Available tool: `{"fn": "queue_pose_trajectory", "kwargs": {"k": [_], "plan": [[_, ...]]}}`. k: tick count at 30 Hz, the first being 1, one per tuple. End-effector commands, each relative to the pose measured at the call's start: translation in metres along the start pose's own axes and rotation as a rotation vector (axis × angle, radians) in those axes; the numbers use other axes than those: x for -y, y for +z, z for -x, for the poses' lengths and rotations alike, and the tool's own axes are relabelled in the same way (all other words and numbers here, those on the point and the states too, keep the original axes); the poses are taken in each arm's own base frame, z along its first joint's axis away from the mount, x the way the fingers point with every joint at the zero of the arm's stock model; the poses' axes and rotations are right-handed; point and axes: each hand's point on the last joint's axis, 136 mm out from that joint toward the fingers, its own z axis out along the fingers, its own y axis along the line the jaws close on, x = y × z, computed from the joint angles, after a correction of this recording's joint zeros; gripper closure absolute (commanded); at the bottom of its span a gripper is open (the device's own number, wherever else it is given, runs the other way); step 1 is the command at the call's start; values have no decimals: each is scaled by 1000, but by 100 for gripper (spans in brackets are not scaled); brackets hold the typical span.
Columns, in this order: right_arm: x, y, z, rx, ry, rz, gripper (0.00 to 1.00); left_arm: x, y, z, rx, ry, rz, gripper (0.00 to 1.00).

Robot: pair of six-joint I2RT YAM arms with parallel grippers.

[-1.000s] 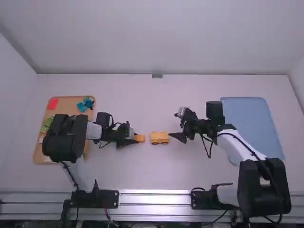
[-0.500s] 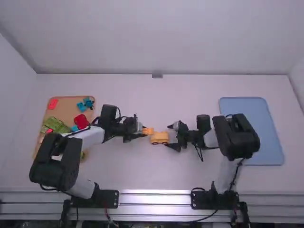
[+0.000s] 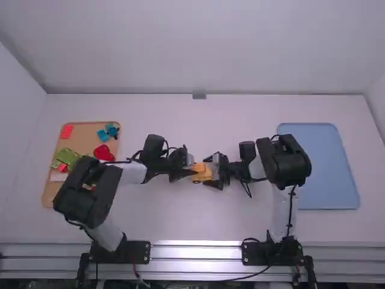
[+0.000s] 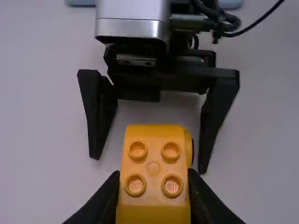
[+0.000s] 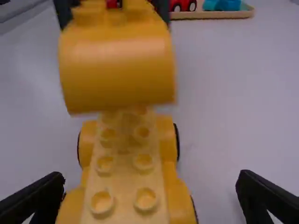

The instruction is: Assemble lego blocks to make yellow taxi

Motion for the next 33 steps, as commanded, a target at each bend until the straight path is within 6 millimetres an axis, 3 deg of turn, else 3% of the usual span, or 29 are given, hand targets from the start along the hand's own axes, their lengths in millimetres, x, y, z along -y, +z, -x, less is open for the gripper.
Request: {"fn": "queue_pose_trajectory", "kwargs": {"k": [1,6,8,10,20,25,33], "plan": [[-9,5,-11,-39,-17,6,12,5,5,-5,4,-58,-23,80],[-13,4,-15,-51,-5,2,33,9,5,-3,22,-62,-46,80],[-13,2,-15,-48,0,-1,48,11,6,-3,26,-50,-54,80],[-12,2,-15,-48,3,-2,57,12,6,-5,19,-23,-59,82],[-13,2,-15,-46,6,0,59,11,15,-17,35,-21,-69,85],[-13,2,-15,-47,10,1,59,12,22,-22,57,-16,-88,92],[-18,10,-13,-48,3,25,59,22,29,-23,47,45,-115,91]]}}
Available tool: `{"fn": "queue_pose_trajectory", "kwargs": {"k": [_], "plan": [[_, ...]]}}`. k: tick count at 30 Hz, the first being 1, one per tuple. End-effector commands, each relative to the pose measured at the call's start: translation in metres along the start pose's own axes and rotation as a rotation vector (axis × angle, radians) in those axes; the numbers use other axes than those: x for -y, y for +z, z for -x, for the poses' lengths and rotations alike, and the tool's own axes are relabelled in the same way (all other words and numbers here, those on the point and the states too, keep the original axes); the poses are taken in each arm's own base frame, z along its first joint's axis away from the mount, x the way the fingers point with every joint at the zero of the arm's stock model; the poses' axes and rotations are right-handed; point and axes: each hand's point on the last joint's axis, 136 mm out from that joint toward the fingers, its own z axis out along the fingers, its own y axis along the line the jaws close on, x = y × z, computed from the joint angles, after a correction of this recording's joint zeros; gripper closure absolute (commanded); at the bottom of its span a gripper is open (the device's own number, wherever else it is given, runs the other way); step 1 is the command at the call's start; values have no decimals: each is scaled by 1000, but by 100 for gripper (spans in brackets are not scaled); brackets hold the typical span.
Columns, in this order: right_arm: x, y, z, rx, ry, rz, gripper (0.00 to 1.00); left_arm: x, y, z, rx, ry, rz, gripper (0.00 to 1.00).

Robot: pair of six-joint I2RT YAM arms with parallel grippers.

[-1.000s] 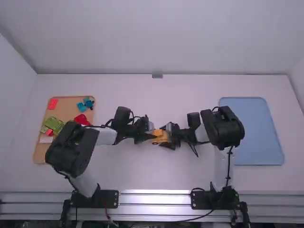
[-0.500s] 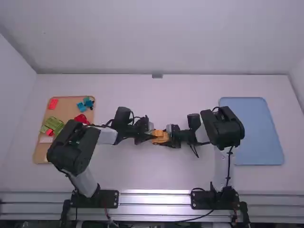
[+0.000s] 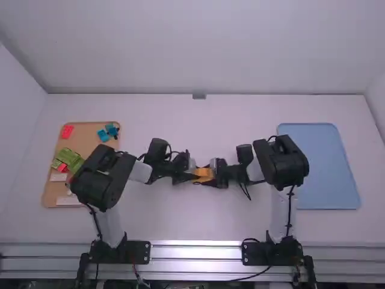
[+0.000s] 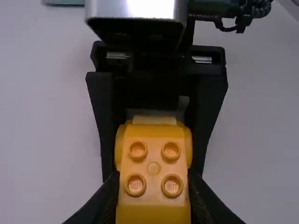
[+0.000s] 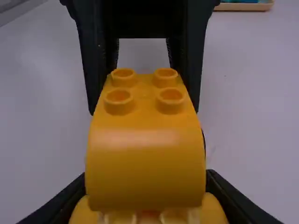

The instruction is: Assemble lego blocks to make yellow taxi

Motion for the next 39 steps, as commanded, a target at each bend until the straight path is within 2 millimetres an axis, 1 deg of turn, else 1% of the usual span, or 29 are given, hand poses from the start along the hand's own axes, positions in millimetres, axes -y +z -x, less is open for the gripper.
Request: {"fn": "queue_pose_trajectory", "kwargs": {"k": [1,5,8,9,11,16,17,18,19,20,22,24,25,27,28,29,31,35,36,37,38,39], "plan": [[-6,5,-8,-28,-2,7,59,9,11,-10,-51,1,-14,91],[-8,8,-8,-32,-4,14,59,7,20,-20,-135,-9,32,93],[-7,6,-8,-34,0,8,59,7,21,-28,-180,-18,48,96],[-6,5,-8,-31,1,7,59,9,21,-32,-200,-29,49,96],[-6,5,-8,-31,3,7,59,20,21,-39,-233,-52,14,98],[-4,6,-8,-31,-2,4,58,28,21,-55,-327,-81,10,98],[-3,6,-7,-31,-1,5,58,29,21,-59,-355,-84,14,91],[-3,6,-7,-29,-3,5,56,28,22,-59,-368,-79,20,77],[-2,6,-7,-29,-4,5,55,28,22,-59,-369,-78,22,78],[-2,6,-7,-30,-2,3,54,25,23,-56,-361,-78,30,81],[-1,6,-6,-27,17,0,54,16,20,-49,-342,-98,56,79],[-1,6,-6,-29,23,0,54,13,18,-40,-312,-102,56,79],[-2,6,-6,-28,25,2,54,9,16,-28,-266,-94,49,77],[-2,6,-7,-29,27,2,54,6,13,-20,-236,-70,46,69],[-3,6,-7,-29,28,3,52,2,8,-12,-207,-52,48,58],[-3,6,-7,-29,26,2,52,0,4,-7,-191,-37,50,53],[-4,6,-7,-29,26,2,52,-4,-1,-3,-177,-34,63,49],[-3,6,-7,-30,29,3,52,-13,-14,11,-121,-26,80,47],[-2,6,-7,-29,35,2,52,-16,-22,18,-95,-25,87,46],[-1,6,-6,-29,38,2,52,-18,-26,21,-82,-23,93,43],[-1,6,-6,-28,42,1,52,-21,-35,26,-58,-20,105,37],[-1,6,-6,-28,41,1,52,-21,-38,27,-51,-21,108,36]]}}
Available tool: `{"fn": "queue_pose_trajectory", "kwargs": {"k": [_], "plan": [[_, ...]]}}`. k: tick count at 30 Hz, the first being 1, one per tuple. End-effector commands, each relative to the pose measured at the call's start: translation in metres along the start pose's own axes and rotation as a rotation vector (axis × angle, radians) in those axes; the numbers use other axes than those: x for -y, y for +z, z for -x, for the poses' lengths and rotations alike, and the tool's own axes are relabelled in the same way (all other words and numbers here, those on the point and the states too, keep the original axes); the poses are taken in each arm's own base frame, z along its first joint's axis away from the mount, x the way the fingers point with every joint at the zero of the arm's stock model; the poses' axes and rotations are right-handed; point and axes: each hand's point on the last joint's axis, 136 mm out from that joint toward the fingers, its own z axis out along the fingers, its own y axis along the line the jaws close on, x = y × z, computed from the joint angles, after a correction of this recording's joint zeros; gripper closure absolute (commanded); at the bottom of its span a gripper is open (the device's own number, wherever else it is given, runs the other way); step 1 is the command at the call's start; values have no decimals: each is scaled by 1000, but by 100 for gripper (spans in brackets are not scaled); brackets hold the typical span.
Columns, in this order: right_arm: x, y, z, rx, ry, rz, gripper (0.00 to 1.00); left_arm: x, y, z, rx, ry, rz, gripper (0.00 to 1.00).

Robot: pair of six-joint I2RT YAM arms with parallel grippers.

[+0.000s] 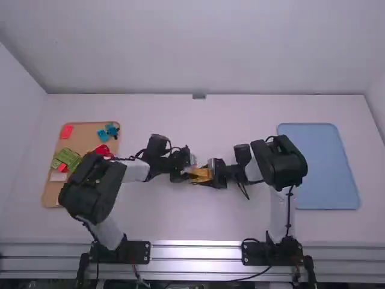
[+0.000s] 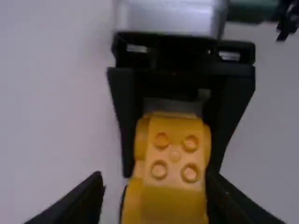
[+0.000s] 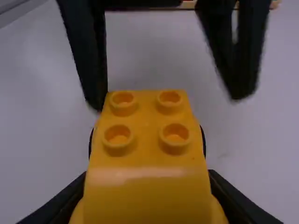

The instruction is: Assemble lego blocks to make yellow taxi

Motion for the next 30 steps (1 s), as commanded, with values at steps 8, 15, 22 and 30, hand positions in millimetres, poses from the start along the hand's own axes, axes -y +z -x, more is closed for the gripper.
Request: {"fn": "queue_pose_trajectory", "kwargs": {"k": [8,15,22,30], "plan": [[4,-6,16,38,79,1,50,-50,-85,-1,80,-249,236,1],[58,-80,55,-61,171,-334,53,-94,-123,-83,-121,-845,736,1],[86,-229,56,-339,287,-896,61,-90,-143,-118,-260,-901,905,1],[83,-387,47,-292,462,-1424,50,-99,-143,-109,-202,-908,927,1]]}}
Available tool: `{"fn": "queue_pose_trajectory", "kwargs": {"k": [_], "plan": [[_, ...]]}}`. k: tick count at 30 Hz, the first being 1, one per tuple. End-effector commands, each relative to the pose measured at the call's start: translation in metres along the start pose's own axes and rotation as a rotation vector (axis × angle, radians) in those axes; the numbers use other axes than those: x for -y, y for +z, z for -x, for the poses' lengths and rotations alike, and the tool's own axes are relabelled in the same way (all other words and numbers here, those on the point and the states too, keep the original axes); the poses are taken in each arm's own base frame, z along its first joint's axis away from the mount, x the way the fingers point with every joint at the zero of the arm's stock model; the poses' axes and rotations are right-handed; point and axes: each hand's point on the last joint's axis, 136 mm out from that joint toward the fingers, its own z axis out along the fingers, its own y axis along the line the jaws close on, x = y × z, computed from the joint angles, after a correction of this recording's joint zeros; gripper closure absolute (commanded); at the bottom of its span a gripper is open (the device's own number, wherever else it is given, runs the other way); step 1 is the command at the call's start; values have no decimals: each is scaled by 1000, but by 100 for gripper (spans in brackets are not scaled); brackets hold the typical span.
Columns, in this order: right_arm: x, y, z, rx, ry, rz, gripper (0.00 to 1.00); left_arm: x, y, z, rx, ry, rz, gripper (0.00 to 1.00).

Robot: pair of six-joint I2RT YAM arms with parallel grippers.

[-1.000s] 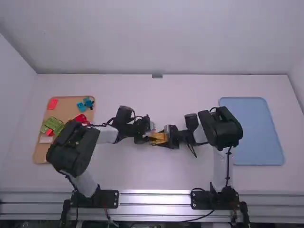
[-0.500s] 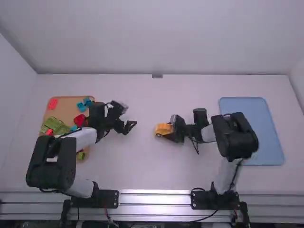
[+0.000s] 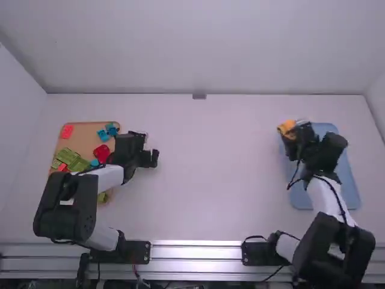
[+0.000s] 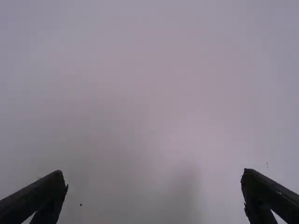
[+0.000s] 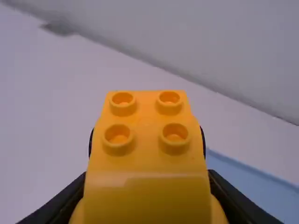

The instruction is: Assemble lego blocks to make yellow taxi

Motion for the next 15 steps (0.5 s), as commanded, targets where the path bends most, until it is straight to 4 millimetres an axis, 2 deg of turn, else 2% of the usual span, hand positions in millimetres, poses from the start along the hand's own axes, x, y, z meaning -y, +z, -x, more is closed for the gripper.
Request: {"fn": "queue_pose_trajectory", "kwargs": {"k": [1,2,3,4,5,7,8,10,11,15], "plan": [[39,-4,-35,-77,190,-144,50,0,-2,4,16,-27,13,1],[44,-4,-40,-83,209,-158,50,0,-2,4,17,-27,14,1],[60,-5,-56,-107,286,-214,50,0,-3,5,17,-28,15,1],[64,-5,-61,-113,306,-226,50,0,-3,5,17,-27,14,1],[74,-4,-78,-142,374,-250,49,0,-2,5,18,-27,13,1],[82,1,-98,-186,446,-244,46,0,-2,5,17,-27,14,1],[84,2,-105,-205,461,-241,43,0,-2,5,17,-27,14,1],[88,5,-118,-262,500,-235,18,0,-2,5,17,-27,14,1],[91,5,-124,-312,525,-238,1,0,-3,5,18,-27,14,1],[92,-5,-123,-447,565,-240,1,1,-8,8,-6,-51,14,1]]}}
